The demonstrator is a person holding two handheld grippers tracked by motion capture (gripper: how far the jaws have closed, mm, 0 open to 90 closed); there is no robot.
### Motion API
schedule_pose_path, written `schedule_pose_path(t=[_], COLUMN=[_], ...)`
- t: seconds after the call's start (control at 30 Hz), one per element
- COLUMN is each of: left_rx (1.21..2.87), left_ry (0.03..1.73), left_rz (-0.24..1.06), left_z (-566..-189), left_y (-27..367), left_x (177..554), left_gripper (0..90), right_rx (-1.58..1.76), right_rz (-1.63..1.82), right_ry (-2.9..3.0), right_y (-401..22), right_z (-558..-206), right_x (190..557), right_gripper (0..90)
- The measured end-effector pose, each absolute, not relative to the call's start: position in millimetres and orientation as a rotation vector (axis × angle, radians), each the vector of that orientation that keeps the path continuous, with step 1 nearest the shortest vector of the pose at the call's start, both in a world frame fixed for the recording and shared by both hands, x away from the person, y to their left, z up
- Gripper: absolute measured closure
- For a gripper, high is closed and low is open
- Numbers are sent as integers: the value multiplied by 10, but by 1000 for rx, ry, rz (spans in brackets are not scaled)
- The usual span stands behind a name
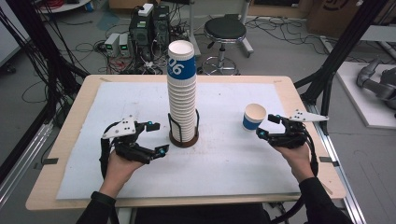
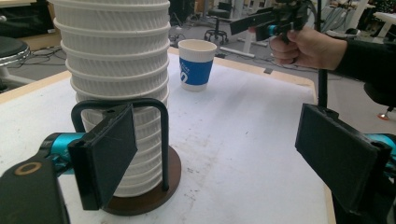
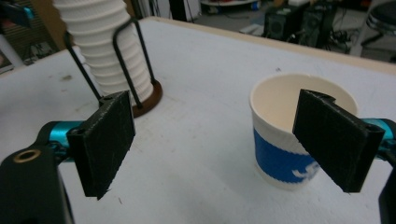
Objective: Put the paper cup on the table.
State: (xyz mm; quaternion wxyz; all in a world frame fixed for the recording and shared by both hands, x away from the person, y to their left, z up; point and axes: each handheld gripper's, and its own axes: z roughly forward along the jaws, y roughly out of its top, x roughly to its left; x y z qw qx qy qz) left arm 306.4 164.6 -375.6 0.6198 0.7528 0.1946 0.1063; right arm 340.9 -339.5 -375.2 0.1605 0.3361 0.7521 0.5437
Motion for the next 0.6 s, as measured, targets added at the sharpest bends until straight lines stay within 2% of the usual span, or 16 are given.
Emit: schedule_pose_path(t=[0.6], left_rx=[1726], left_ry=[410], left_rz=[242], left_z=[-3711], left_y=[1607], left_x=[3026], left_gripper=[128], right_rx=[571], right_rz=[1838], right_ry=[2159], right_y=[-3131], right_z=[-3431], right_x=[3088], right_gripper=[149])
